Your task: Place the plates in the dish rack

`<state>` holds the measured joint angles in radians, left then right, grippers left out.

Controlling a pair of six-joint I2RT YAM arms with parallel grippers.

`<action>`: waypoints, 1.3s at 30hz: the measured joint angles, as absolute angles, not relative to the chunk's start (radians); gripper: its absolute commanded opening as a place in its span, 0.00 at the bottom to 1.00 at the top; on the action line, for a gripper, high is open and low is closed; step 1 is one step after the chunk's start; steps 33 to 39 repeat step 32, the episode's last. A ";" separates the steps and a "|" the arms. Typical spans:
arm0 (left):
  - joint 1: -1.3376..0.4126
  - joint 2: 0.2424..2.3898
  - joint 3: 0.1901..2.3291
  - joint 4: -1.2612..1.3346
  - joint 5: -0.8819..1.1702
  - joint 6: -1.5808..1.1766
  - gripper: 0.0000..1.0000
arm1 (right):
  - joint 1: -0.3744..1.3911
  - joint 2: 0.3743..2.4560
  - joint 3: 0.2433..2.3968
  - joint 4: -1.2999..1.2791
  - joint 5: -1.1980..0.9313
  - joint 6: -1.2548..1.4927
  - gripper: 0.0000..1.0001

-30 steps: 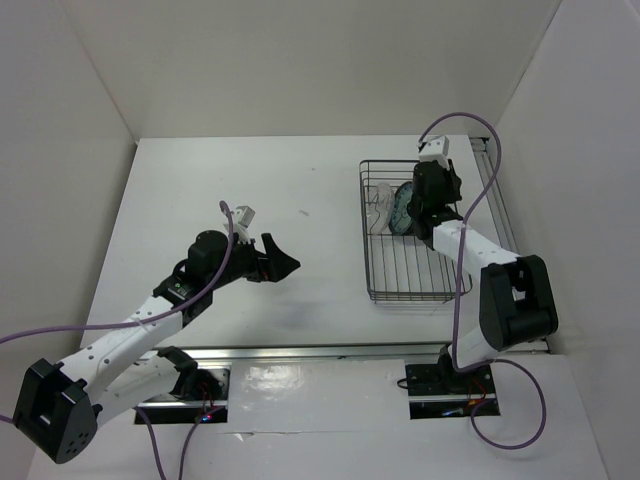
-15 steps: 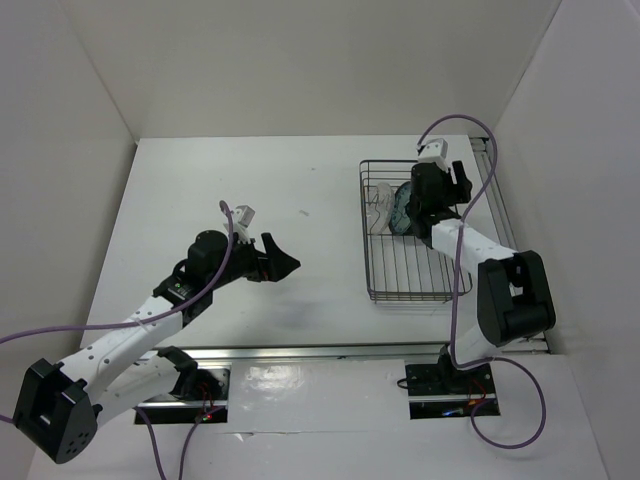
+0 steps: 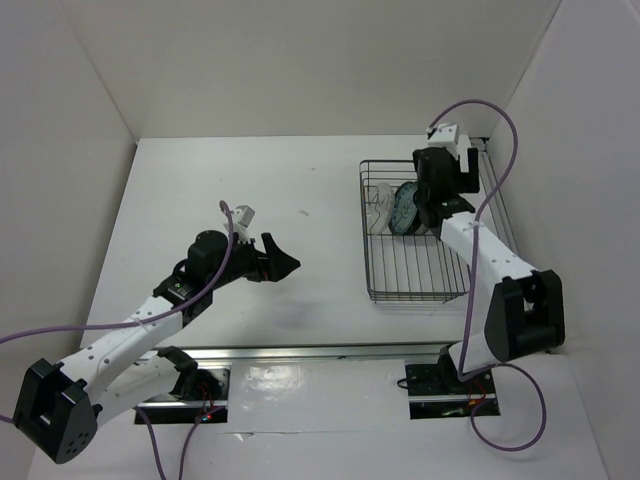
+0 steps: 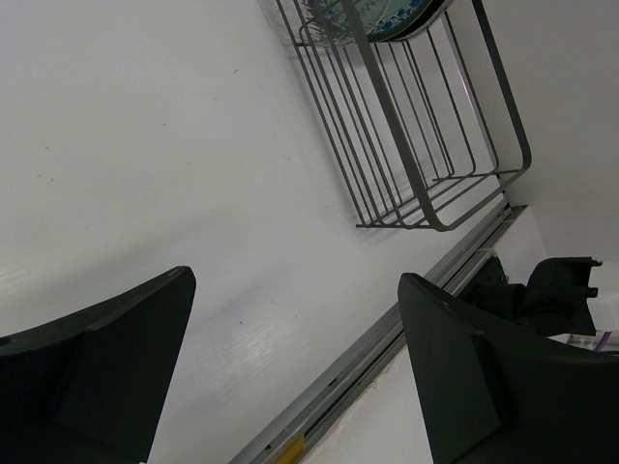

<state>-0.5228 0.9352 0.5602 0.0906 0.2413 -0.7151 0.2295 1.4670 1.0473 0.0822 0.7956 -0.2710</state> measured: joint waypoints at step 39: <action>-0.524 0.742 1.243 -0.776 -0.359 -0.518 1.00 | 0.371 0.697 1.306 -0.851 0.539 0.248 1.00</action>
